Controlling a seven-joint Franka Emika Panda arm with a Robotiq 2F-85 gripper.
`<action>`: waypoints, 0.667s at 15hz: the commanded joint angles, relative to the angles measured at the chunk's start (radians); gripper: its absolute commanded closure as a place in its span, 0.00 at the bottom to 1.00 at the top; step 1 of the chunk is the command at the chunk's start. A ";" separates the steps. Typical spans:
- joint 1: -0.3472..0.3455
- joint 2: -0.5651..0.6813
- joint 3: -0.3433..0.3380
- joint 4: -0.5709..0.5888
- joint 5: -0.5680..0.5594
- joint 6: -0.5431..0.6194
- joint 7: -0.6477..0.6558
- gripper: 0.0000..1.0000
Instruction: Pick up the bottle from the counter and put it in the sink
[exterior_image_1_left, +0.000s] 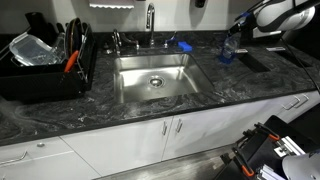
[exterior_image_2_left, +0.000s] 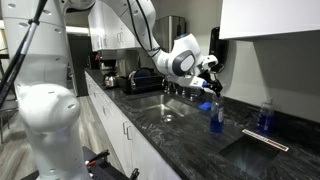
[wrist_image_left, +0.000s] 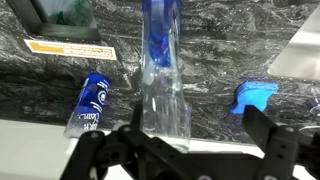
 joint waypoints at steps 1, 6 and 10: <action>-0.019 0.023 0.031 0.014 0.067 0.013 -0.095 0.00; -0.014 0.040 0.004 0.027 0.060 0.033 -0.089 0.00; -0.020 0.071 -0.067 0.059 -0.042 0.055 0.032 0.00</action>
